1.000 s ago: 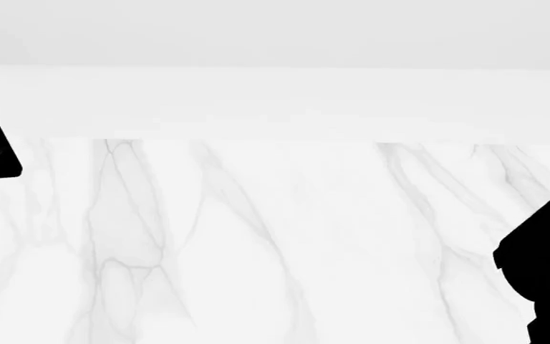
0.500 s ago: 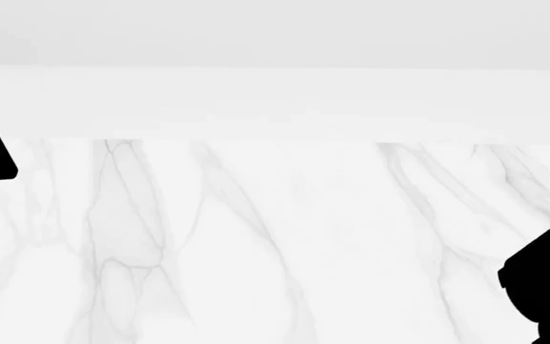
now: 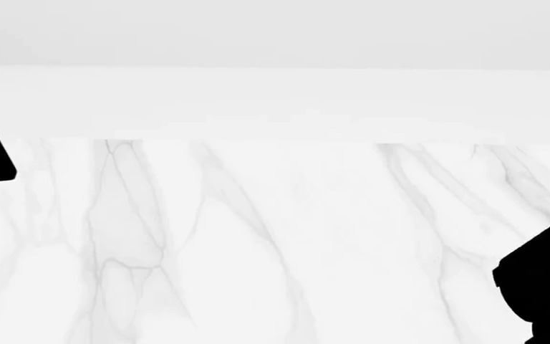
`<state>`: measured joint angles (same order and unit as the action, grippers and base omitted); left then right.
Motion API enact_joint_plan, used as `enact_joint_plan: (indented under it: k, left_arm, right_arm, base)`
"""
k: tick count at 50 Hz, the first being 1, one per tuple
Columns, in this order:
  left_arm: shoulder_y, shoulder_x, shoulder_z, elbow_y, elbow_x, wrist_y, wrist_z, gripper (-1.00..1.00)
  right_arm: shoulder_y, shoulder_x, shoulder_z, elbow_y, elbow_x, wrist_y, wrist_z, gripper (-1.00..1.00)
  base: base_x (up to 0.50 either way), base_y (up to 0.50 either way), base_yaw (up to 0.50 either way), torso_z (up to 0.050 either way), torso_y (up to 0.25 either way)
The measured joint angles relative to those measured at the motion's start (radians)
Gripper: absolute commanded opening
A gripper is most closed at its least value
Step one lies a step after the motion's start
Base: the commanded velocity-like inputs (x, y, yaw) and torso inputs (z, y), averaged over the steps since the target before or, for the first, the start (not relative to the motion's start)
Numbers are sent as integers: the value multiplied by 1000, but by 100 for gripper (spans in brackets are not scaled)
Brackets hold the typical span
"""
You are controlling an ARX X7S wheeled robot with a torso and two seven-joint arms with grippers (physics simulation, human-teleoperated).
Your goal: Pick up the book on the left and place it on top of the shelf.
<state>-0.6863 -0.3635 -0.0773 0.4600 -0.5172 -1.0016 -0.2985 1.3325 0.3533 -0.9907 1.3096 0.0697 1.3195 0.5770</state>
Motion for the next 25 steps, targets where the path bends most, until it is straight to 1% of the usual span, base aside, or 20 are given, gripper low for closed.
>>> enact_joint_plan:
  k: [6,13,25]
  left_arm:
    - [1,1,4,-4,0,5,0,100]
    - [2,1,8,-9,0,10,0,100]
    - [7,0,13,-19,0,22,1,100]
  right_arm:
    - [3,0,-7,-1,-11,-9,-23,100]
    - [28,-35,-35,-1,-26,-139,-101,100]
    - [97,-108,-120,-2,-62,-333,-161,100]
  base:
    - [4,-3,2,0,0]
    - [0,0,0,0,0]
    - [0,0,0,0,0]
